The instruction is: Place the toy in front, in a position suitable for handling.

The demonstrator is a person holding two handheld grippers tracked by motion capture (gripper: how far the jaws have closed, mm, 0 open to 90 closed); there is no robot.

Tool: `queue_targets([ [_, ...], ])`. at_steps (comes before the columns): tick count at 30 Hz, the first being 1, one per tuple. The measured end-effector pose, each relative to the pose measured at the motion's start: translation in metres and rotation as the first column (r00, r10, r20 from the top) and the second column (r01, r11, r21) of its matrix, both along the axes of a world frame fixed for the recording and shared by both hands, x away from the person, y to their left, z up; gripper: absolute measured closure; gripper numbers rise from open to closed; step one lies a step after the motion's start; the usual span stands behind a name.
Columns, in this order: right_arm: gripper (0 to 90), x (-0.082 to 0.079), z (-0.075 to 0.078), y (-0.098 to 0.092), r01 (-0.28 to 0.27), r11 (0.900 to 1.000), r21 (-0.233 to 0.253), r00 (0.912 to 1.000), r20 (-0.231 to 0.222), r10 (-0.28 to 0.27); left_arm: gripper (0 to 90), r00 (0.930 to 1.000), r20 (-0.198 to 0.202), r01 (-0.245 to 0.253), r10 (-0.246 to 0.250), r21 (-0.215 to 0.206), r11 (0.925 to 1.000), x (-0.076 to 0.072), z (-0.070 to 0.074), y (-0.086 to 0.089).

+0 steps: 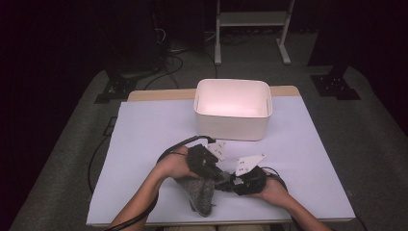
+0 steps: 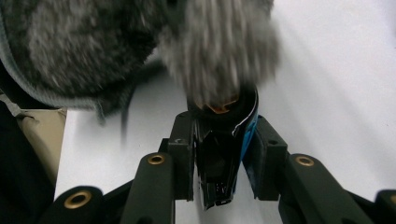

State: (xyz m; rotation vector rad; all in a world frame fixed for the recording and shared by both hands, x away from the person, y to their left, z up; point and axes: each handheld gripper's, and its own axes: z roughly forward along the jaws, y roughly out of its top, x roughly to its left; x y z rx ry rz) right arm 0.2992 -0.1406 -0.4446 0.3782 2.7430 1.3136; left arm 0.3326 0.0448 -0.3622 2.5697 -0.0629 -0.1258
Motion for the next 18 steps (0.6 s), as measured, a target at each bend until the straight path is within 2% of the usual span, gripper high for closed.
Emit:
queue_targets([
  [5, 65.4, 0.001, -0.003, -0.002, 0.006, 1.0, 0.03, 0.9999, -0.016, -0.005, 79.4, 0.9993, -0.037, -0.002, 0.0, -0.036, 0.9994, 0.003, -0.007, -0.008],
  [12, 65.4, -0.001, -0.002, -0.001, 0.004, 1.0, 0.013, 1.0, 0.007, -0.004, 79.0, 0.9998, 0.018, 0.0, 0.0, -0.002, 1.0, -0.004, -0.005, -0.006],
  [14, 65.4, -0.001, -0.002, 0.0, -0.002, 1.0, 0.004, 0.9997, 0.026, 0.002, 78.4, 0.9998, 0.018, -0.009, 0.009, 0.006, 0.9999, -0.004, -0.004, 0.0],
  [18, 65.6, -0.002, -0.001, 0.0, 0.0, 1.0, -0.005, 0.9997, 0.025, 0.0, 77.7, 0.9986, 0.024, -0.048, 0.048, 0.011, 0.9988, -0.006, -0.002, 0.018],
])
